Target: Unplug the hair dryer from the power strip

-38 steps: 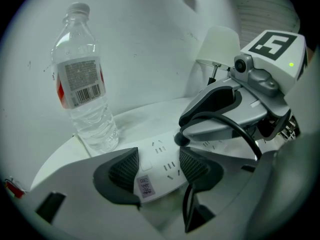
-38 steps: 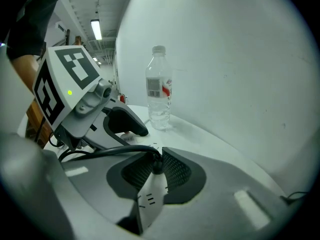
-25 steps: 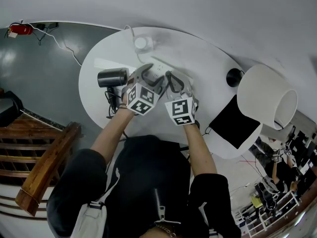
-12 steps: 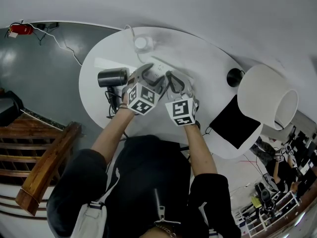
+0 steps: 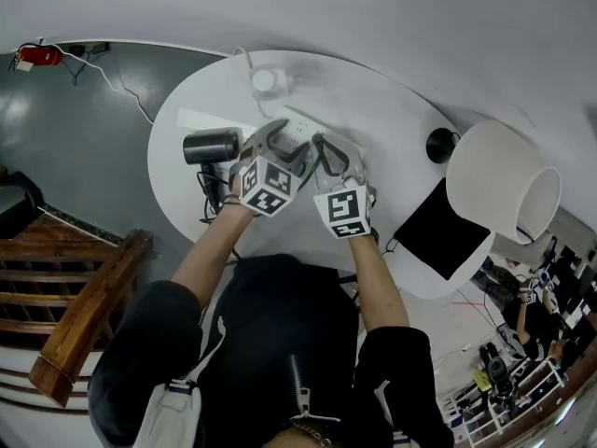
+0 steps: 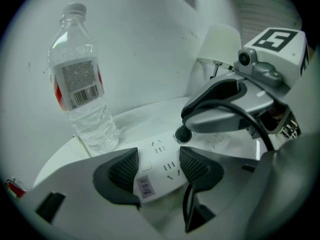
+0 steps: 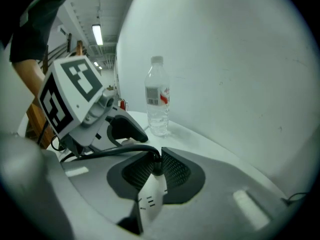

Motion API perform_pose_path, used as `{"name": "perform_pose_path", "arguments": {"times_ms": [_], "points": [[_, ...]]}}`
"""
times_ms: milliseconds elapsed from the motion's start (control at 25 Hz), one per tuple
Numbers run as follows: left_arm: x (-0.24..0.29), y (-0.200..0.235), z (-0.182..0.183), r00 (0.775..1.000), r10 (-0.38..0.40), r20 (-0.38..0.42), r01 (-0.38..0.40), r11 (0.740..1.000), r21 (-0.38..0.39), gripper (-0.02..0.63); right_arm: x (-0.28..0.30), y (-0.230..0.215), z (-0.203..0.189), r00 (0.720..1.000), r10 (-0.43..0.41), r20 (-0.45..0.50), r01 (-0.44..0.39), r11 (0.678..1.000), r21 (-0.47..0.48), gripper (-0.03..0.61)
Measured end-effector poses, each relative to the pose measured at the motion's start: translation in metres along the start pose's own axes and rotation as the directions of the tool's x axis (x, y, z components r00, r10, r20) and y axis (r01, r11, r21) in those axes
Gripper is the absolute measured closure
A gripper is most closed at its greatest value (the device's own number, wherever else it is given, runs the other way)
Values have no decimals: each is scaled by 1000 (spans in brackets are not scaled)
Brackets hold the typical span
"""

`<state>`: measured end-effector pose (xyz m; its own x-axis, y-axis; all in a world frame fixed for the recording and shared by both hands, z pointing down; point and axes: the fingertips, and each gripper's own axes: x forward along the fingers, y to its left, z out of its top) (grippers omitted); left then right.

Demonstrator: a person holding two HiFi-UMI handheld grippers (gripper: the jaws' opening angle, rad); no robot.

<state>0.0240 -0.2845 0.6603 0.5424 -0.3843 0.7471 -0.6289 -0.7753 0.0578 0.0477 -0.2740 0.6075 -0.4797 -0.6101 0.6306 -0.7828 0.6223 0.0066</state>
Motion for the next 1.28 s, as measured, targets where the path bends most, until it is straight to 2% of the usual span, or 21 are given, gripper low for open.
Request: {"name": "perform_pose_path", "arguments": {"times_ms": [120,240,520,1280], "points": [[0,1,0,1000,0,1,0,1000,0,364,-3,-3,29,998,-4,69,5,1000,-13,532],[1,0,-1,1000,1,2,-1,1000,-3,364,0,-3,42,998,0,70,4,998,-57,532],[0,1,-1,1000,1,4,-1,1000,0,364,-6,-3,22,1000,-12,28,13,1000,-28,532],[2,1,-2,1000,10,4,-10,1000,-3,365,-16,-4,5,998,-54,-16,53,998,-32,531]]}}
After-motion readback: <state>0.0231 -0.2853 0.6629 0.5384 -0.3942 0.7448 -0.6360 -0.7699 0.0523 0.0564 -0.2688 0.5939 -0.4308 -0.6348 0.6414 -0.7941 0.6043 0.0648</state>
